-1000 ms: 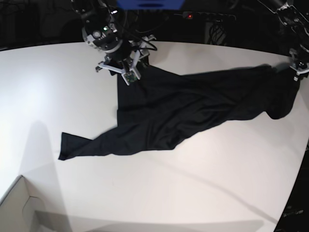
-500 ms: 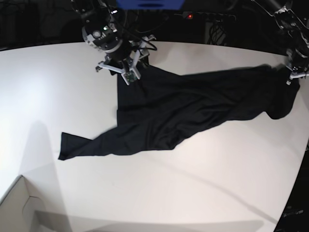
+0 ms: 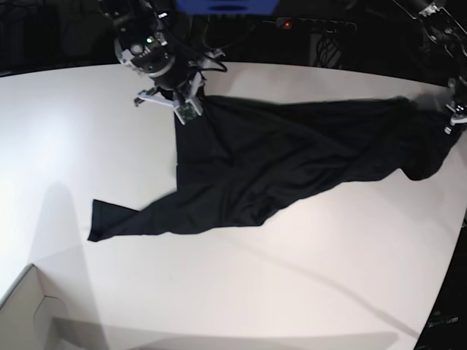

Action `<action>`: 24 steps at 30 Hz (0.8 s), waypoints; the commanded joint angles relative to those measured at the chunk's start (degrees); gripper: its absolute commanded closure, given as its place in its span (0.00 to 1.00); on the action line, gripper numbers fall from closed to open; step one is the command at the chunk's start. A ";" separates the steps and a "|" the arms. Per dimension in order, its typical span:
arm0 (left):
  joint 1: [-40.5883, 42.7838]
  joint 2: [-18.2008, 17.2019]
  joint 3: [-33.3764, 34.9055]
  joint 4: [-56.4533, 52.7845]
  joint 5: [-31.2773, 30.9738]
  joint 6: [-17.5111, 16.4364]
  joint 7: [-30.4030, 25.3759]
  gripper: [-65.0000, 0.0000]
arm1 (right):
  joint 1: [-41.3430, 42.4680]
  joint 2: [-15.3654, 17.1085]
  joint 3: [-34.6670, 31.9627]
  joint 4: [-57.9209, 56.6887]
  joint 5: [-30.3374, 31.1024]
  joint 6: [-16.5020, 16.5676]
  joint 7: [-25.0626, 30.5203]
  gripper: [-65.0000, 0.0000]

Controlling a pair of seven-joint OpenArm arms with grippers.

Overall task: Layout the t-shirt on the table in an organized manner, then fold the t-shirt properly
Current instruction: 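Hold the shirt taut between both grippers, then lift the shirt with both grippers and swing it over the table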

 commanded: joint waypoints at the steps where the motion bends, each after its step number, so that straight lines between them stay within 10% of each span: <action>1: -0.38 -0.96 -0.10 2.85 -1.20 -0.74 -1.23 1.00 | -0.26 0.48 0.27 3.93 0.47 -0.40 1.81 1.00; 24: -12.33 -7.12 -0.02 18.58 -4.63 -0.74 -1.23 1.00 | 6.42 1.36 22.60 13.60 0.73 -0.14 17.98 1.00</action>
